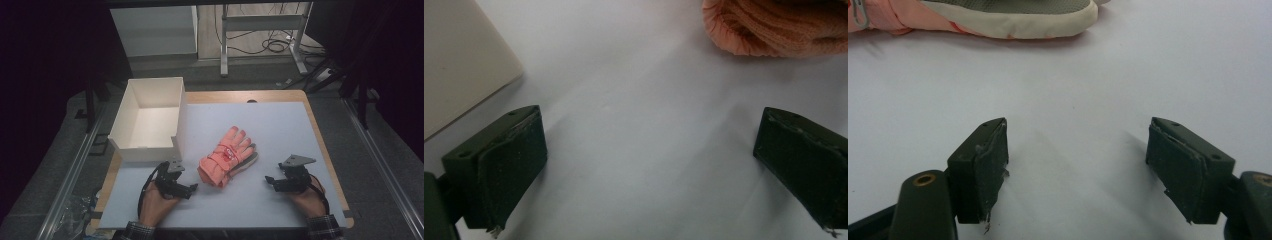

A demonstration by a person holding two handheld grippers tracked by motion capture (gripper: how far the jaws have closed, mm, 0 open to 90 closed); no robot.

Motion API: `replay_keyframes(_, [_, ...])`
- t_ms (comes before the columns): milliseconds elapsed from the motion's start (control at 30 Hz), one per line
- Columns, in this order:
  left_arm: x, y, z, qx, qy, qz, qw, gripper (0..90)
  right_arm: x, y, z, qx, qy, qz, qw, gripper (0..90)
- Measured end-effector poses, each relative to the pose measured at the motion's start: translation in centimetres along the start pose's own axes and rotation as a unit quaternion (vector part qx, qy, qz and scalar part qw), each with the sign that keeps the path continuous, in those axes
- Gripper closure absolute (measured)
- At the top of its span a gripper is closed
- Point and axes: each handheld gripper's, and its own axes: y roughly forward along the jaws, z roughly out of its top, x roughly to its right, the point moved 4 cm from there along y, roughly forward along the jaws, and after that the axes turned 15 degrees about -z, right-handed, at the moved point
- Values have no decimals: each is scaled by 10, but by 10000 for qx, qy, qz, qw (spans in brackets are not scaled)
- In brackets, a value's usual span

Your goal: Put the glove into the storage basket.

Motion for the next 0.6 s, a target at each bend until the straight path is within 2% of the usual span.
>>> replay_keyframes(300, [1, -1, 0, 58, -68, 21, 10000, 18, -1, 1, -1, 25, -40, -27, 10000, 244])
replay_keyframes(433, [4, -4, 2, -32, -21, 92, 9999, 34, -1, 1, -1, 33, -36, -26, 10000, 244])
replay_keyframes(600, [11, -12, 10, 51, -96, -118, 9999, 22, -1, 1, -1, 29, -43, -32, 10000, 244])
